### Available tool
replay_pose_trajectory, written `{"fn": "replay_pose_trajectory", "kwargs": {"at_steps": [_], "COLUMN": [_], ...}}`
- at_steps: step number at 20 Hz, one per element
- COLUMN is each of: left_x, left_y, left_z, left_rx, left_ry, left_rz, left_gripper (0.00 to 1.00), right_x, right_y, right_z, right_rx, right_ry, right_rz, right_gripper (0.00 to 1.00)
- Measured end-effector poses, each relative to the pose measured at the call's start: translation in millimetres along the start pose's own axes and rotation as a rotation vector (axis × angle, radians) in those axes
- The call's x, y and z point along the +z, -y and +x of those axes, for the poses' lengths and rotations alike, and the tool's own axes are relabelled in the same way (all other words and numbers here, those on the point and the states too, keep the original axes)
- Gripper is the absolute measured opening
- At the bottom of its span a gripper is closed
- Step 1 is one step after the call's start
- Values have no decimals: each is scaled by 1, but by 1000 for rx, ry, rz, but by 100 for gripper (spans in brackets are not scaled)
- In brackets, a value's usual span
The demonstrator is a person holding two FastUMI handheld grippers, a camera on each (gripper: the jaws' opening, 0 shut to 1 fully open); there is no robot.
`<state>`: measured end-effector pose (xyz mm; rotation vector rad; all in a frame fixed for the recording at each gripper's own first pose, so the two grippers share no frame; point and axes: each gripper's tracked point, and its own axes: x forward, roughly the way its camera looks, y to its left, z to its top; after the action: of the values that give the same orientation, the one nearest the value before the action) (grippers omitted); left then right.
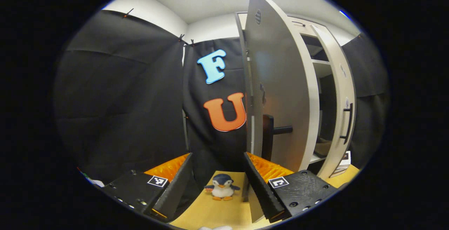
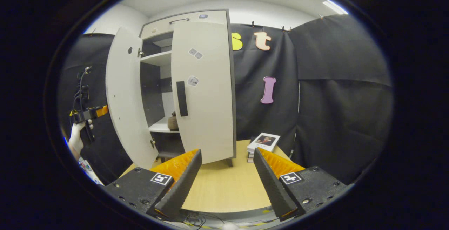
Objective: Grab one shoe with the right hand and put it into the shoe cabinet, grab the other shoe with the left hand and put it into the shoe cabinet; then close the right door with the right hand and the left door with the left hand.
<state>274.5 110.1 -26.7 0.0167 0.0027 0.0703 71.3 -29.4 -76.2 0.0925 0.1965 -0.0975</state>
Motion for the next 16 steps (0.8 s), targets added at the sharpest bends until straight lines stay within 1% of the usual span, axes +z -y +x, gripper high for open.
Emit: {"fn": "replay_pose_trajectory", "kwargs": {"at_steps": [2,5,7,8,9,11,15,16], "left_x": [3,5,4,3,3,2,-6,-8], "left_y": [34,81,111,120,126,132,132,130], "left_z": [1,12,18,19,19,11,-15,-24], "left_rx": [-66,-147,-194,-199,-212,-232,-237,-235], "left_ry": [2,1,-11,-19,-20,-18,-31,-40], "left_rz": [-6,-30,-28,-20,-18,-15,-2,-11], "left_gripper": [89,88,89,84,97,96,96,96], "right_x": [1,2,4,5,6,10,15,14], "right_y": [0,0,-1,-2,-3,-3,0,2], "right_z": [2,3,-1,-4,-7,-9,-11,-12], "right_rx": [-2,-11,-23,-30,-35,-46,-67,-70], "right_ry": [-7,-9,-4,-1,5,18,33,34], "right_rz": [0,-2,3,5,6,9,22,25], "right_gripper": [97,97,97,97,97,97,97,95]}}
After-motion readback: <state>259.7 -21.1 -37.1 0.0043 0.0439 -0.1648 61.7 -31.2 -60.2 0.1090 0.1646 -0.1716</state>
